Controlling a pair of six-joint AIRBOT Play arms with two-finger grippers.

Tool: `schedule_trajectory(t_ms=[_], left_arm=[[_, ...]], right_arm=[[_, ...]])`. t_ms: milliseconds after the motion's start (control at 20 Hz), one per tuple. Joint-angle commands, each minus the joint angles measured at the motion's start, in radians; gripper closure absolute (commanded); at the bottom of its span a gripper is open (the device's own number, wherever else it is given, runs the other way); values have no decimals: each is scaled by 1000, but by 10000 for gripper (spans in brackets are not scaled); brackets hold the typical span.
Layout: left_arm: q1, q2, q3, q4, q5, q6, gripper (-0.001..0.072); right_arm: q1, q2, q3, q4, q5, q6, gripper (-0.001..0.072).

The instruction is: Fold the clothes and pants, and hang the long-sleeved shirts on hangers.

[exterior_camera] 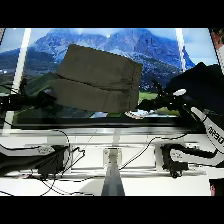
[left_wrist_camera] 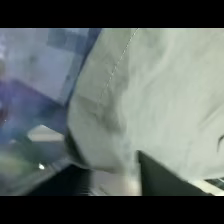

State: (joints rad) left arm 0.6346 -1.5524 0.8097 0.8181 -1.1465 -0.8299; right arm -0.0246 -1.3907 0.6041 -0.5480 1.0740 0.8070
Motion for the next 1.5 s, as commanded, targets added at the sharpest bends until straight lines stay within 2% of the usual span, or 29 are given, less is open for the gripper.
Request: schedule_trajectory(t_ms=[0, 100, 300, 450, 650, 750, 850, 1050, 1150, 1300, 1450], left_arm=[[-11, -25, 0, -37, 80, 65, 555], [-10, -24, 2, -51, 85, 69, 703], [-11, 45, 24, -64, 76, 79, 705], [-11, 202, 103, -65, 74, 79, 704], [-10, 472, 259, -194, 142, 79, 704], [-10, 611, 323, -306, 220, 80, 704], [-10, 756, 365, -333, 335, 79, 704], [-10, 1053, 370, -251, 630, 79, 703], [-10, 1168, 370, -167, 718, 79, 703], [-10, 1262, 369, -93, 720, 79, 704], [-10, 1211, 369, -93, 625, 78, 706]], right_arm=[[0, 1, 30, -1, 10, -1, 687], [0, 1, 50, -6, 17, -1, 687], [0, 1, 135, -6, 130, -1, 687], [0, 24, 277, -5, 251, 20, 688], [0, 159, 536, -6, 233, 48, 689], [0, 256, 666, -5, 202, 75, 688], [0, 366, 776, 9, 173, 78, 688], [0, 573, 872, 107, 162, 102, 688], [0, 667, 874, 175, 160, 124, 688], [0, 763, 874, 215, 129, 179, 688], [0, 779, 874, 153, 49, 243, 689]])
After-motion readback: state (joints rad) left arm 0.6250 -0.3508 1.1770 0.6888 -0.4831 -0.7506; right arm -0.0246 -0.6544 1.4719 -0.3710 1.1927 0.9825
